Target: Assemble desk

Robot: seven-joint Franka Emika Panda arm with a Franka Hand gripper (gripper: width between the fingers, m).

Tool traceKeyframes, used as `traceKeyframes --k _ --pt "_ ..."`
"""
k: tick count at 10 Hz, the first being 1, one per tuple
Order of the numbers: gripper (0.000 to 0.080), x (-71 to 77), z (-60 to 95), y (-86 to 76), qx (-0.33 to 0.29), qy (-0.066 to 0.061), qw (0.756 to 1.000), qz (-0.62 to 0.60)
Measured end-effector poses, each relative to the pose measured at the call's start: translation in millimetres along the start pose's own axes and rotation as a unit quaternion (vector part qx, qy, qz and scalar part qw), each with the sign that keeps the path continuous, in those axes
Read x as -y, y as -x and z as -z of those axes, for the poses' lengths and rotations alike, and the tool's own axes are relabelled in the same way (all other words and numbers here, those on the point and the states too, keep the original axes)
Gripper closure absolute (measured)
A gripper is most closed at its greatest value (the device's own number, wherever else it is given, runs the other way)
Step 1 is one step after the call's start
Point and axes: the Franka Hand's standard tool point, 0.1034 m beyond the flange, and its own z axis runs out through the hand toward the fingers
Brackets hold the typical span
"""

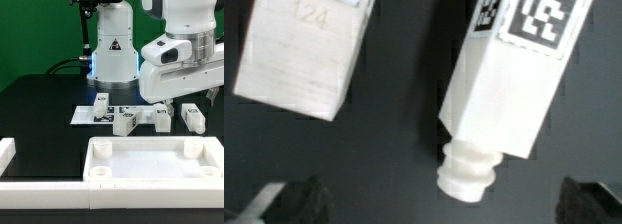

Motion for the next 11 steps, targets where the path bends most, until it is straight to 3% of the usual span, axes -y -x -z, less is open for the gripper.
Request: traceKeyframes --k 2,6,9,11 --pt "0.0151 30.7 -13.5 12.3 0.009 0.000 0.999 -0.050" --pt "0.0151 59.1 -39.0 22.9 0.003 -0.007 0.999 -0.035" --pt "0.0166 61.8 -40.7 23.6 0.005 -0.008 1.000 -0.029" --pt "0.0517 61.9 -40.6 23.4 0.004 -0.008 1.000 -0.028"
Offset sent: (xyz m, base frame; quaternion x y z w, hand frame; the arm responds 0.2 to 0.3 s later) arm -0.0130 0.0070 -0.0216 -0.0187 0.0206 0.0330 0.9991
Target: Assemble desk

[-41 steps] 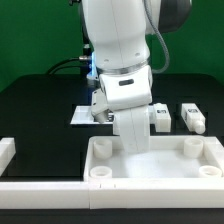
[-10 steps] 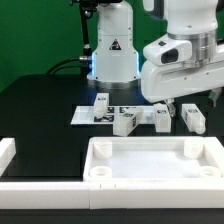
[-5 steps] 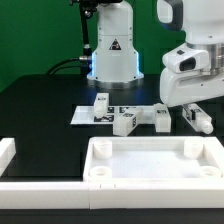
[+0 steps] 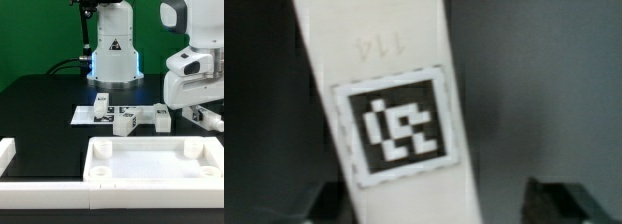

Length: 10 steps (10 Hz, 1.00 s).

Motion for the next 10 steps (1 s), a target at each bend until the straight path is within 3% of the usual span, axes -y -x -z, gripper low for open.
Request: traceKeyframes --k 2,4,6,9,10 --pt "0.0514 -2.7 1.5 -0.1 0.003 0.001 1.000 0.024" --pt "0.0514 -22.1 22.6 -11.5 0.023 0.003 0.993 0.112" --pt "0.0514 -19.7 40.6 -25.3 0.015 0.011 0.961 0.278" --pt "0.0514 -20.8 36.9 -21.9 0.011 0.013 0.934 0.356" --pt "0.0514 -24.4 37.5 -22.9 0.012 0.016 0.899 0.438"
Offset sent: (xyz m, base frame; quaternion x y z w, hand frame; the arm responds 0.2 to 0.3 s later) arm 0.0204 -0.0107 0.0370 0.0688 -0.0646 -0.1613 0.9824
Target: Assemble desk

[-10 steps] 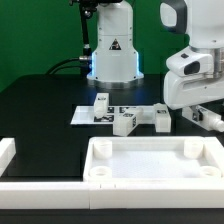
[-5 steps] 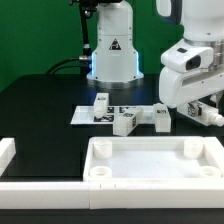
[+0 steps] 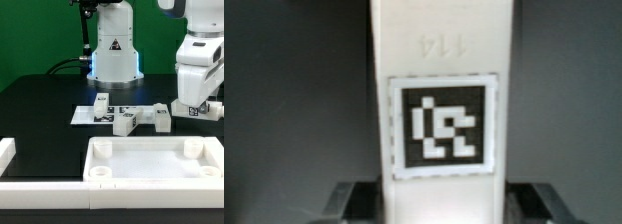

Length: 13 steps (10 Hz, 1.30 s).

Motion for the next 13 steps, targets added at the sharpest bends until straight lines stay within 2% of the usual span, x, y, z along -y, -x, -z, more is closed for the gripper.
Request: traceKeyframes --k 2,3,5,7,8,9,11,13 --pt "0.0514 -16.2 3.1 8.6 -0.003 0.002 0.984 0.181" --pt "0.0514 -19.3 0.8 12.5 0.004 -0.009 0.973 0.231" --pt "0.0514 -22.7 0.0 14.7 0.004 -0.008 0.964 0.266" --pt "0.0514 -24.3 -2.1 18.2 0.009 -0.009 0.945 0.328" --pt "0.0514 -23.7 -3.5 18.3 0.009 -0.009 0.931 0.366" --pt "0.0514 -18.6 -8.6 16.7 0.003 -0.016 0.888 0.459" --pt "0.0514 -21.0 -11.1 21.7 0.005 -0.015 0.868 0.496" --pt "0.0514 -23.9 -11.9 25.9 0.013 -0.013 0.833 0.553"
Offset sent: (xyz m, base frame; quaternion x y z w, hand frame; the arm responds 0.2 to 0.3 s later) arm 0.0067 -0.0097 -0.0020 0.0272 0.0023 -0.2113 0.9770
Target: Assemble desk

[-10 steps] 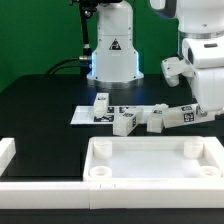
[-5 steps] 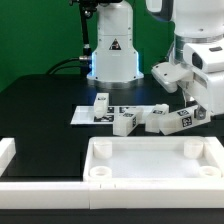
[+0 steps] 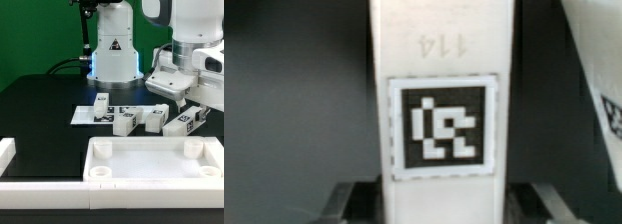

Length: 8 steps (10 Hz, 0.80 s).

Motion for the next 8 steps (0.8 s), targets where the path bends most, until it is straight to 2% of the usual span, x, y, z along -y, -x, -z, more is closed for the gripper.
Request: traceKeyframes --k 1,2,3,5,7,8 --pt "0.0514 0.2 -0.1 -0.7 0.004 0.000 1.000 0.017" --pt "0.0514 -1.8 -2.4 -17.4 0.005 0.005 0.998 0.068" --pt "0.0514 3.1 -6.3 -25.1 -0.002 0.002 0.993 0.122" --pt "0.0514 5.9 -6.7 -16.7 0.004 -0.002 0.985 0.173" --pt "0.0514 6.7 -8.0 -17.6 0.007 -0.003 0.984 0.181" --pt "0.0514 4.4 -9.7 -34.6 0.003 0.001 0.984 0.178"
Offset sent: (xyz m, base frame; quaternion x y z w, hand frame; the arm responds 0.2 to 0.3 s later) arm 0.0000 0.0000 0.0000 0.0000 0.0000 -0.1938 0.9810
